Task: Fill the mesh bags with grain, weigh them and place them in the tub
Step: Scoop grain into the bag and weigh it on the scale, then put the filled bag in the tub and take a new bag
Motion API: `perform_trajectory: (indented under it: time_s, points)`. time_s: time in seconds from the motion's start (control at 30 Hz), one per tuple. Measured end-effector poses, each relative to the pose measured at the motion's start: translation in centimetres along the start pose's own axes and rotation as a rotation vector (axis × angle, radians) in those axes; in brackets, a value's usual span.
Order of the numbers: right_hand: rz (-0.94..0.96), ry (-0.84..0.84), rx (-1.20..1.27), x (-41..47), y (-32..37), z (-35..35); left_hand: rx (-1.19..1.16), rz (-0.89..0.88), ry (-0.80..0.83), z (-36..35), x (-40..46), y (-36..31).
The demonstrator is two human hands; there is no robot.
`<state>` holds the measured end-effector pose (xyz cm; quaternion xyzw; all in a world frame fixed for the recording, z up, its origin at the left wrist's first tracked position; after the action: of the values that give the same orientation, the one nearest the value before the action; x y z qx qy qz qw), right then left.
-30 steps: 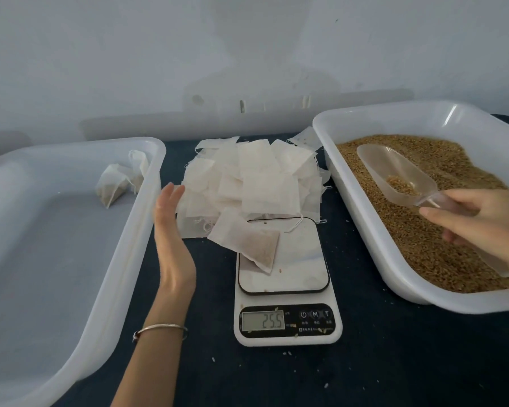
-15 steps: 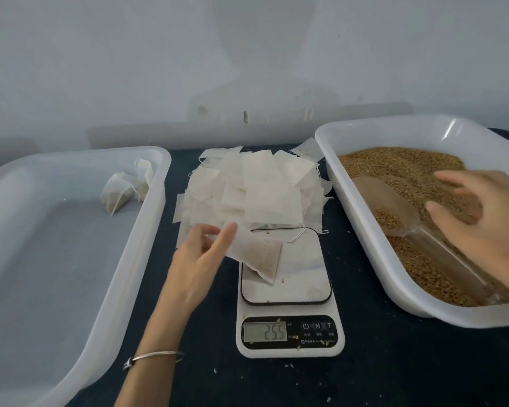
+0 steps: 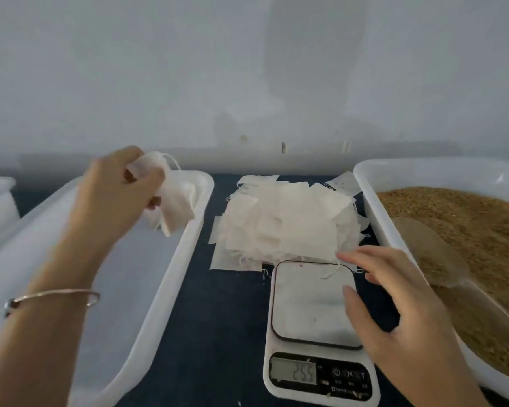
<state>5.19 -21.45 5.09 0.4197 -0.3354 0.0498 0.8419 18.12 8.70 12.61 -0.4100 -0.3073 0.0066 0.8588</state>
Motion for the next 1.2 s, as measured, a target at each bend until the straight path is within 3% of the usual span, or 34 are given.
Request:
perform_trajectory:
  time_s: [0.13, 0.23, 0.4, 0.47, 0.6, 0.7, 0.77, 0.87, 0.93, 1.03, 1.1, 1.2]
  points:
    - [-0.043, 0.088, -0.03, -0.8, -1.3, -2.0, 0.301, 0.031, -0.058, 2.8, 5.9, 7.1]
    - [-0.124, 0.126, -0.043, -1.8, -3.2, -2.8, 0.59, 0.003, -0.003, 1.0, 7.3, 11.7]
    - [-0.25, 0.161, -0.116, -3.8, -5.7, -3.4, 0.525, 0.152, 0.262, -5.3, 5.5, 15.8]
    - [-0.32, 0.204, -0.169, -4.5, -7.0, -3.5, 0.482, 0.079, 0.334, -7.4, 4.8, 14.3]
    - [-0.421, 0.308, -0.25, -5.3, -8.7, -3.8, 0.228, -0.152, 0.128, -6.2, 3.7, 5.1]
    - [-0.507, 0.345, -0.18, -6.2, -9.2, -3.8, 0.137, -0.202, 0.337, -6.0, -0.9, -0.9]
    - [-0.587, 0.27, -0.043, -6.6, -9.5, -3.6, 0.135, -0.145, 0.463, -6.8, -5.3, -2.2]
    - [-0.653, 0.242, 0.077, -5.8, -10.1, -3.8, 0.147, -0.032, 0.512, -9.5, -10.6, -1.4]
    - [-0.633, 0.276, 0.097, -4.4, -10.5, -4.2, 0.219, 0.049, 0.508, -10.9, -12.7, -0.1]
    - [-0.536, 0.171, 0.045, -2.4, -10.8, -3.7, 0.507, -0.135, 0.315, -10.1, -12.5, 0.7]
    - [-0.35, 0.067, -0.135, -2.1, -10.5, -2.6, 0.649, -0.235, 0.089, -7.6, -11.6, 1.0]
    - [-0.073, 0.064, -0.347, -2.4, -9.4, -2.6, 0.701, -0.245, 0.012, -5.1, -10.2, 1.8]
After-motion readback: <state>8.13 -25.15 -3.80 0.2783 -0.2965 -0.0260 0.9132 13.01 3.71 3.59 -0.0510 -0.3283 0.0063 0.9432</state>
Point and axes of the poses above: each hand's wrist, its own x-axis towards the middle knuckle, its own z-axis out of the back of the hand, y = z × x, the point moved 6 cm from there along x, towards the middle knuckle, and after that the axes turned 10 degrees about -y, right-handed, at the moved point
